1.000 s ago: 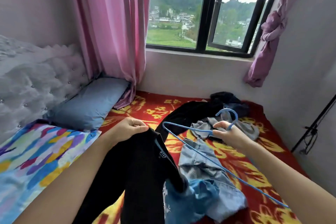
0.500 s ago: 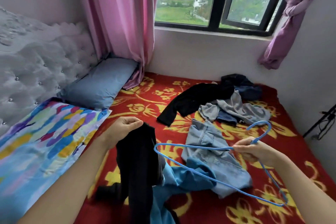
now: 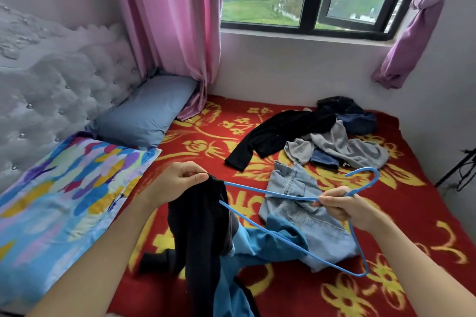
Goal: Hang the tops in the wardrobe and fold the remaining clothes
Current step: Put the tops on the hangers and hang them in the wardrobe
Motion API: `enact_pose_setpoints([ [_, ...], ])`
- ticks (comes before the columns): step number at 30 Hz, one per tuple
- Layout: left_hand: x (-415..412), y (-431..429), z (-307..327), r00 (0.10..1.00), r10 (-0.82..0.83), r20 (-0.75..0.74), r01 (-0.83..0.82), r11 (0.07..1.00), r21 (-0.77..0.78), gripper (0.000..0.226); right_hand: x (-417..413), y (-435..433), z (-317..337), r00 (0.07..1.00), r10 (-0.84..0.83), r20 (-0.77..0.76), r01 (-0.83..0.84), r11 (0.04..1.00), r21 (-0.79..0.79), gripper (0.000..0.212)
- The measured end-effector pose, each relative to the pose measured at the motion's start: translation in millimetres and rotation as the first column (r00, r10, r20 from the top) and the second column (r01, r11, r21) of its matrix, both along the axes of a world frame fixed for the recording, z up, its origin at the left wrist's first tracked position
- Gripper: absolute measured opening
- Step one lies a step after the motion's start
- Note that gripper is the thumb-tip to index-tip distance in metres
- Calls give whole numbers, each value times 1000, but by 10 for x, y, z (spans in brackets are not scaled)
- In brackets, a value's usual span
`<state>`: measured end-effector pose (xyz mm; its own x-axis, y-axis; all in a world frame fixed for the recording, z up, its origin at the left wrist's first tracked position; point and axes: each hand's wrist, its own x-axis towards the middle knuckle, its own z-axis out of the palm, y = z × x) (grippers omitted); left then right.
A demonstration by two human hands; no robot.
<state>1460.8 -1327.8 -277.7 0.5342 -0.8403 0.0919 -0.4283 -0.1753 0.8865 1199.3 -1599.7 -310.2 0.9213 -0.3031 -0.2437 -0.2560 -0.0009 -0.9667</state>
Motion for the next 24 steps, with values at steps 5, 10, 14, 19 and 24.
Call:
enact_pose_setpoints([
  [5,-49,62,-7,970,-90,225,66,992,110,25,61,5,-80,1000,-7,29,6,999,41,57],
  [10,-39,85,-101,771,-44,635,46,999,14,36,172,62,61,997,-28,72,34,996,-85,62],
  [14,-238,-3,97,556,-42,830,66,998,7,44,322,152,446,988,-3,156,41,969,-244,48],
  [19,-572,-279,129,518,-18,855,40,999,-3,39,668,733,661,974,135,181,-59,926,-372,17],
  [24,-456,-307,295,626,83,776,-72,996,-49,44,912,872,717,908,-45,417,209,910,-357,19],
])
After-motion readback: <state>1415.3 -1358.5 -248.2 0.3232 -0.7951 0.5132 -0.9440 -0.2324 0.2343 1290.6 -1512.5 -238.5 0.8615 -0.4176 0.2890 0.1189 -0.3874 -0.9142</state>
